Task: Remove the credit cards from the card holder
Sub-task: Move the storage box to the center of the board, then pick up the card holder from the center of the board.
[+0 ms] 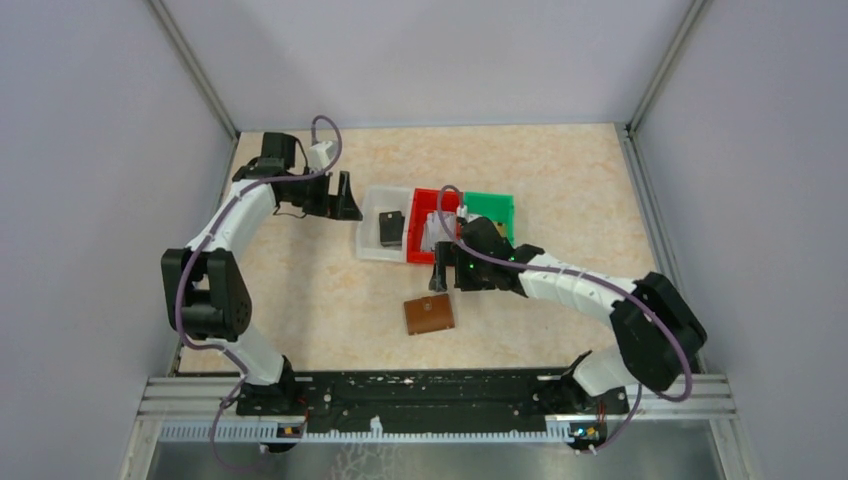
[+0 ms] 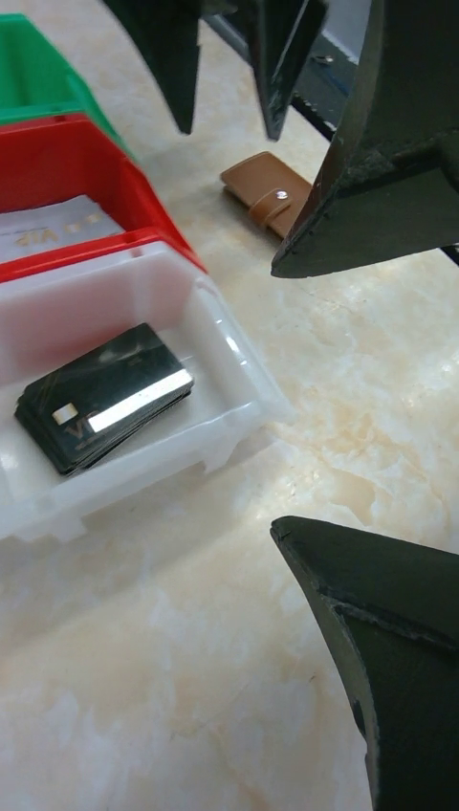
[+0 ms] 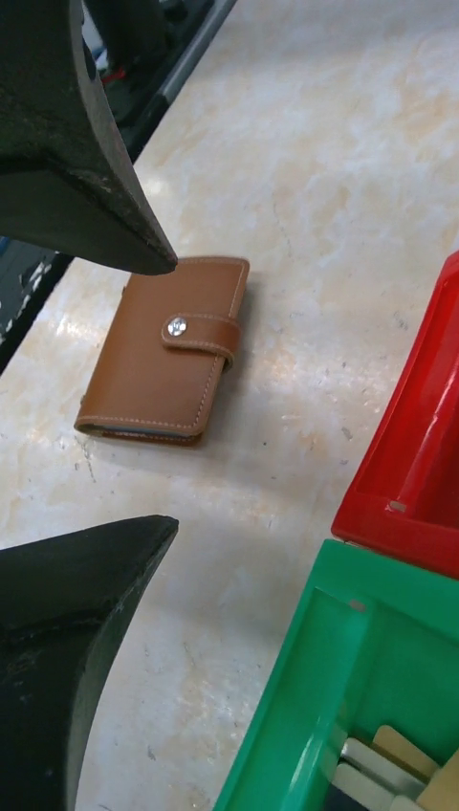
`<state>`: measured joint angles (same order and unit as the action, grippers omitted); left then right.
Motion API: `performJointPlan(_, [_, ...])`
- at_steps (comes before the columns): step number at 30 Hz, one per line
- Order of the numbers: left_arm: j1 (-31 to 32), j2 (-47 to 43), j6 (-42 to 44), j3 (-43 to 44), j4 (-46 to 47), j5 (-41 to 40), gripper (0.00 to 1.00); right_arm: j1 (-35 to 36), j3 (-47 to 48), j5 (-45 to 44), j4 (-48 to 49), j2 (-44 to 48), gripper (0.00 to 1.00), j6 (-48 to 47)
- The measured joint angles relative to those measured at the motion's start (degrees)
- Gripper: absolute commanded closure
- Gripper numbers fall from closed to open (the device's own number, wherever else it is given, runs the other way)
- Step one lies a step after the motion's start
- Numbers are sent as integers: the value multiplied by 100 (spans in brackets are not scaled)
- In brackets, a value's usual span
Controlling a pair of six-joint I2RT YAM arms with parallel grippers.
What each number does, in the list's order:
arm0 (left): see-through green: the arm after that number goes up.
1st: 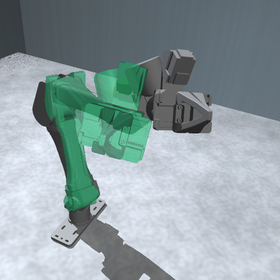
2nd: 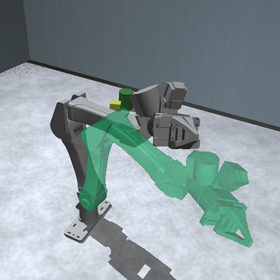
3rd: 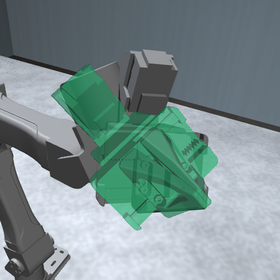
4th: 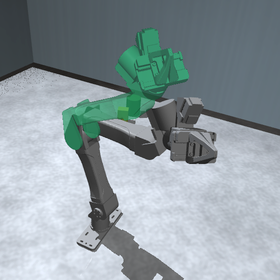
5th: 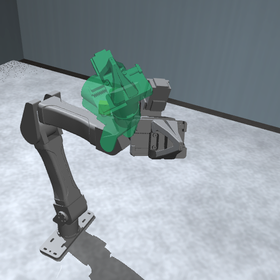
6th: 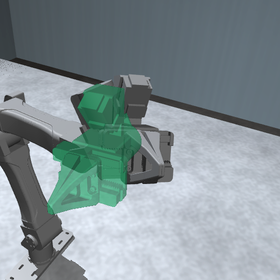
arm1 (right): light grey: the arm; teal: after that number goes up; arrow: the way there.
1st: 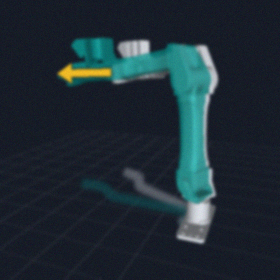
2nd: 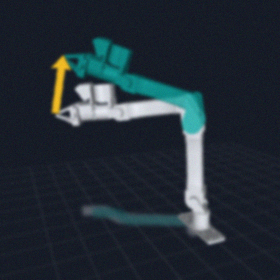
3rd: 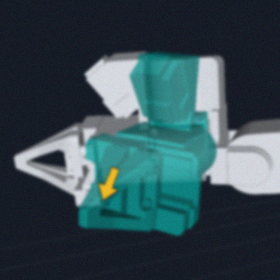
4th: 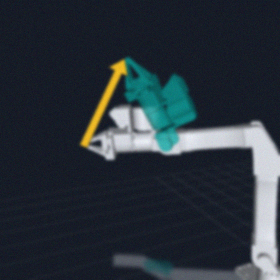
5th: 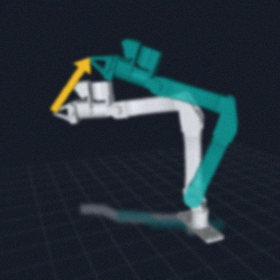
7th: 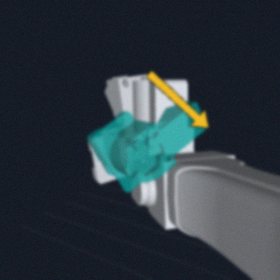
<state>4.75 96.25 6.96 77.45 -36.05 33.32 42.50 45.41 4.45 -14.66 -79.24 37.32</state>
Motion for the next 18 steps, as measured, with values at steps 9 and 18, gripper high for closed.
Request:
performJointPlan(9, [0, -90, 1209, 149, -1117, 566, 1, 15, 525, 382, -485, -997, 22, -837])
performJointPlan(18, [-37, -251, 1506, 308, -1460, 699, 1, 98, 173, 750, -219, -1019, 31, -667])
